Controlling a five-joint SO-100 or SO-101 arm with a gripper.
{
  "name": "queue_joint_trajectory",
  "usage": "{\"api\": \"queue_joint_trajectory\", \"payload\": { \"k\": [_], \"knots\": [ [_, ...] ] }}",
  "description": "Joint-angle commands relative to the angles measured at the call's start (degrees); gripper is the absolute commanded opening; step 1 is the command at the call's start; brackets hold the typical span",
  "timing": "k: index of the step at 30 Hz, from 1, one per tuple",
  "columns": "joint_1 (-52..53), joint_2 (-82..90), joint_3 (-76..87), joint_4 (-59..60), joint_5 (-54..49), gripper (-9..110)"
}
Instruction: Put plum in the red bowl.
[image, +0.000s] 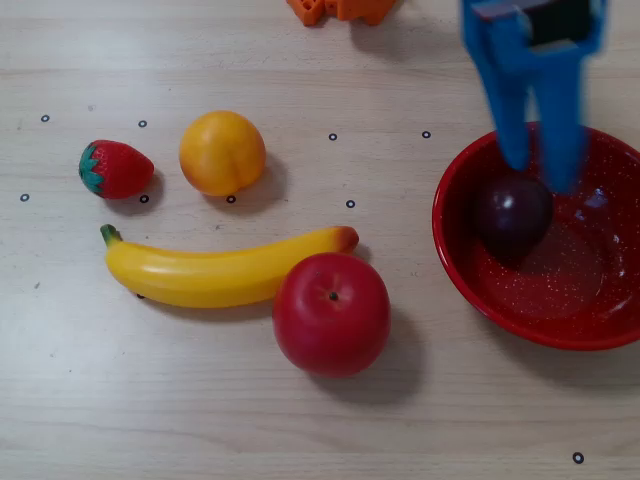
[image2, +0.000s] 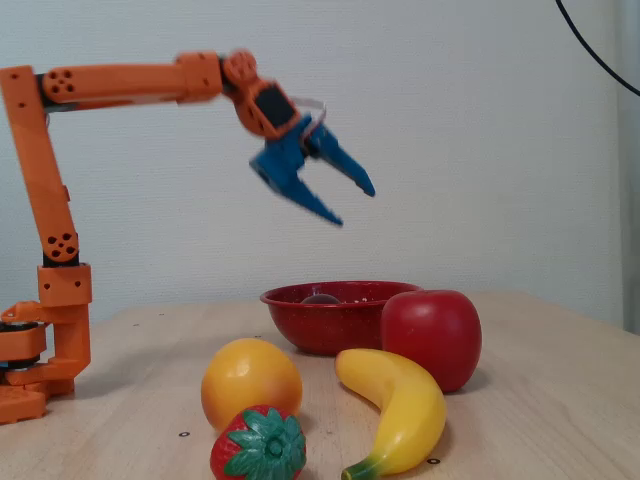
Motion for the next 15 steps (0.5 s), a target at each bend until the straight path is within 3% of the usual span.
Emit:
{"api": "queue_joint_trajectory", "payload": {
  "k": [1,5,15],
  "knots": [
    [-3.34,6.86,-5.71,4.04,-1.49,6],
    [-7.65,11.95,-5.27,8.17,-0.88,1],
    [-19.07,31.20,13.36,3.52,1.41,0]
  ]
}}
